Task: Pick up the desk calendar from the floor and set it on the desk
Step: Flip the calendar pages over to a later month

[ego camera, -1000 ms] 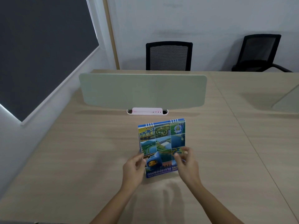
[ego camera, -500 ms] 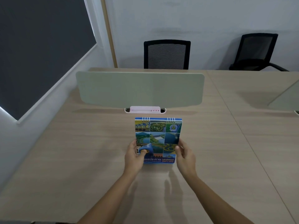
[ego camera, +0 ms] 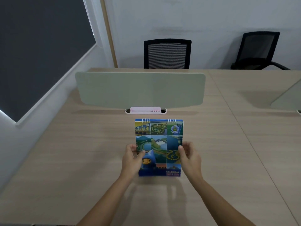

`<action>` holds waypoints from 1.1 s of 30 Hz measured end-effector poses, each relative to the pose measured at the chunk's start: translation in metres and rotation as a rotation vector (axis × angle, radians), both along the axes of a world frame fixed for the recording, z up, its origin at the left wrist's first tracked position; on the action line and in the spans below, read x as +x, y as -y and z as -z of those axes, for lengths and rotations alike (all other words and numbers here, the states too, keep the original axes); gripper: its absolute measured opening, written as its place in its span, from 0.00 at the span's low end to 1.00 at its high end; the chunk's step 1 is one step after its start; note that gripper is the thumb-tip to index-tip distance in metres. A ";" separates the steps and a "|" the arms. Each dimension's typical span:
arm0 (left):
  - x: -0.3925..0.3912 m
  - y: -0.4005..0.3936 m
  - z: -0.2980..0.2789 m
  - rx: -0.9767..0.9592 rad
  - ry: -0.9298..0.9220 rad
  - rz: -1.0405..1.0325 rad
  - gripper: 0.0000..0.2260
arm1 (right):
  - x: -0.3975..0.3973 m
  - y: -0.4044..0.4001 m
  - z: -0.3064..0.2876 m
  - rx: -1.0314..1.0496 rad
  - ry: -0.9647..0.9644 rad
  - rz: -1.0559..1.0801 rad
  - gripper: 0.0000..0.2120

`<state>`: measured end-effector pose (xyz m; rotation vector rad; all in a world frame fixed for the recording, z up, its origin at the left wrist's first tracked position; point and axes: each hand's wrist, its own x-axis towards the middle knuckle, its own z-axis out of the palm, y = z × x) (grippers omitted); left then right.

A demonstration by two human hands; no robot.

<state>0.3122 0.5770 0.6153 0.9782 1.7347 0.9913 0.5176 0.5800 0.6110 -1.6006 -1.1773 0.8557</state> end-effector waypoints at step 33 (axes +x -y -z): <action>-0.001 -0.003 -0.014 0.082 0.035 -0.010 0.18 | 0.003 -0.014 -0.019 -0.044 0.102 -0.132 0.17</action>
